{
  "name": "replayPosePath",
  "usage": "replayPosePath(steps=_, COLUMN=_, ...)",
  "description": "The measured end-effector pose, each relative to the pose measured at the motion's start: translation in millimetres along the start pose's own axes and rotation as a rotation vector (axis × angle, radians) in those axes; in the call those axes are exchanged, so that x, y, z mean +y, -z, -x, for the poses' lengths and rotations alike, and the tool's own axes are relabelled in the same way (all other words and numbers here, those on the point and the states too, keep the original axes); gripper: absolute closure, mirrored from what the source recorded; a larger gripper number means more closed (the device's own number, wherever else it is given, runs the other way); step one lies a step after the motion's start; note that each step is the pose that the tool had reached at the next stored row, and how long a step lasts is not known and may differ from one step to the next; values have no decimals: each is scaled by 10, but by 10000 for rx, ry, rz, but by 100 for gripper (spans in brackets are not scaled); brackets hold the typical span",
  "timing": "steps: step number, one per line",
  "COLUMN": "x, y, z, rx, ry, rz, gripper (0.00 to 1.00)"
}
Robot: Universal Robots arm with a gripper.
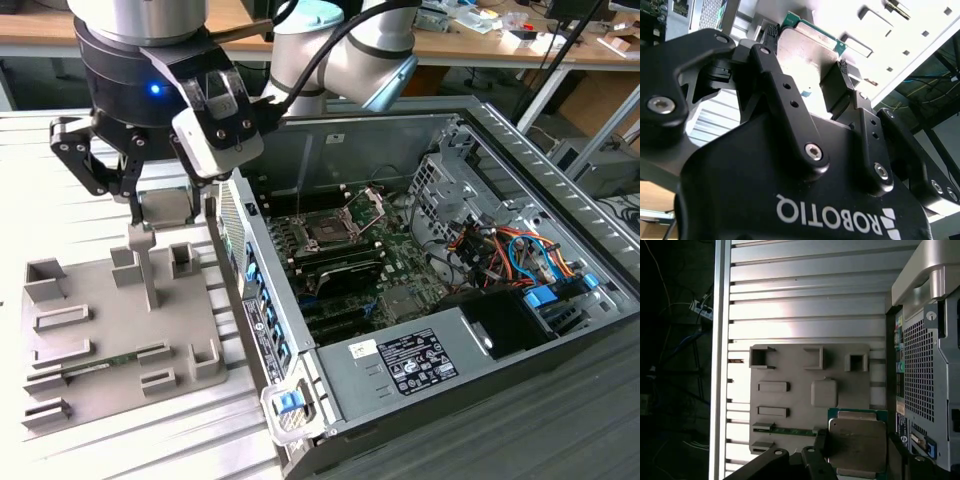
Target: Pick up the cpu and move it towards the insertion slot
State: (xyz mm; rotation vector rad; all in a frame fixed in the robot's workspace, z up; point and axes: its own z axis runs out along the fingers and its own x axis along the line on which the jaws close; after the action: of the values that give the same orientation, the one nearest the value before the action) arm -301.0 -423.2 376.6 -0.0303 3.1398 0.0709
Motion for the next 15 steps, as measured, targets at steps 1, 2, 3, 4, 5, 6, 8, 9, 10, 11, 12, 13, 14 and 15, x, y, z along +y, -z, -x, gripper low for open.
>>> replayPosePath(steps=1, x=0, y=-1, z=6, rx=-1, ry=-1, rz=1, gripper=45)
replayPosePath(steps=2, x=0, y=0, z=13, rx=-1, ry=-1, rz=1, gripper=45)
replayPosePath(steps=3, x=0, y=0, z=22, rx=0, ry=-1, rz=1, gripper=45)
replayPosePath(steps=4, x=-1, y=0, z=33, rx=0, ry=0, rz=0, gripper=45)
replayPosePath(steps=5, x=-1, y=0, z=49, rx=0, ry=-1, rz=0, gripper=45)
replayPosePath(steps=6, x=-1, y=0, z=56, rx=0, ry=-1, rz=0, gripper=45)
replayPosePath(steps=8, x=-1, y=0, z=76, rx=0, ry=-1, rz=1, gripper=45)
replayPosePath(steps=9, x=-2, y=0, z=86, rx=0, ry=-1, rz=0, gripper=45)
replayPosePath(steps=10, x=-2, y=0, z=106, rx=0, ry=-1, rz=0, gripper=45)
replayPosePath(steps=11, x=-2, y=0, z=116, rx=0, ry=-1, rz=0, gripper=45)
replayPosePath(steps=12, x=-2, y=0, z=126, rx=0, ry=-1, rz=0, gripper=45)
replayPosePath(steps=13, x=-2, y=0, z=136, rx=1, ry=-1, rz=0, gripper=45)
replayPosePath(steps=14, x=-3, y=0, z=145, rx=0, ry=-1, rz=0, gripper=45)
replayPosePath(steps=15, x=-3, y=0, z=158, rx=0, ry=-1, rz=0, gripper=45)
